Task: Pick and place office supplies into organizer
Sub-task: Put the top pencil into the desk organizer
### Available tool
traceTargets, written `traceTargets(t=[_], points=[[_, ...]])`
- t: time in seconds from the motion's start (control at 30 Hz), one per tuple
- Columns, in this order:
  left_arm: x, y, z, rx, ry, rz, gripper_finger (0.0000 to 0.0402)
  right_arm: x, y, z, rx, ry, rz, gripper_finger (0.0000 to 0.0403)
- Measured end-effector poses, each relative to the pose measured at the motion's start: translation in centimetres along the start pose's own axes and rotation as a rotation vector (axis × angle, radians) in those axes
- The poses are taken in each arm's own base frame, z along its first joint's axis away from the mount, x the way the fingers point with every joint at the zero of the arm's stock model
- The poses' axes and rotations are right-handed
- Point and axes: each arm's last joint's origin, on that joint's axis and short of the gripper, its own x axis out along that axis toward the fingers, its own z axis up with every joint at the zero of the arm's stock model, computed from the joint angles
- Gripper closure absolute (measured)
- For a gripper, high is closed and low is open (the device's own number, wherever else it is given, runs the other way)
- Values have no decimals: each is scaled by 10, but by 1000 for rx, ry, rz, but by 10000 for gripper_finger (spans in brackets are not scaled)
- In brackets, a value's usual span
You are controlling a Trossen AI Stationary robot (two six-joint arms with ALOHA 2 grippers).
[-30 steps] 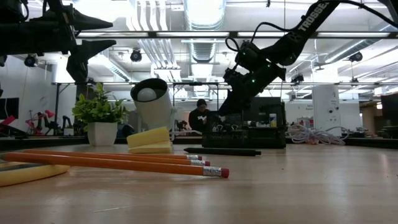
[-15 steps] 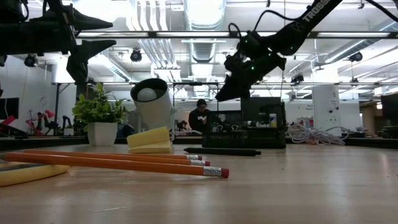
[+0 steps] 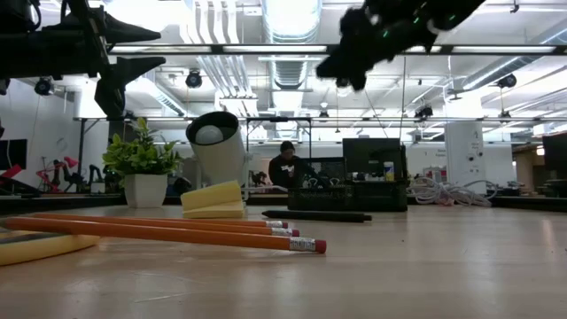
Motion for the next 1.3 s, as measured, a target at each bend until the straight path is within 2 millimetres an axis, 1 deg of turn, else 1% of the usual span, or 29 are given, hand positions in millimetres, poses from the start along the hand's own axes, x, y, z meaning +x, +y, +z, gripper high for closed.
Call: traceTargets(t=[0.1,0.2,0.33,0.43,0.5,0.63,0.77,0.9,0.97,1.07,1.3], points=[[0,0,0,0,-4,6,235,-22,22,4,-19,-102,36,335],[0,0,0,0,-9,14,235,-43,40,2,-24,-169,25,341],[0,1,0,0,-12,21,235,-65,57,-16,-28,-202,-19,344],[0,1,0,0,-12,21,235,-78,63,-32,11,-218,-34,344],[0,1,0,0,-13,20,235,-83,64,-46,59,-214,-44,344],[0,1,0,0,-12,20,235,-88,63,-69,150,-208,-37,344],[0,0,1,0,-12,20,235,-91,61,-82,191,-251,-58,344],[4,-5,5,-5,-19,15,235,-91,61,-85,205,-273,-72,344],[7,-9,10,-35,-26,7,235,-91,60,-85,205,-273,-73,344],[12,-17,17,-66,-8,-52,235,-90,60,-86,206,-269,-74,344],[40,-40,24,-51,99,-110,235,-91,60,-85,211,-271,-77,344]])
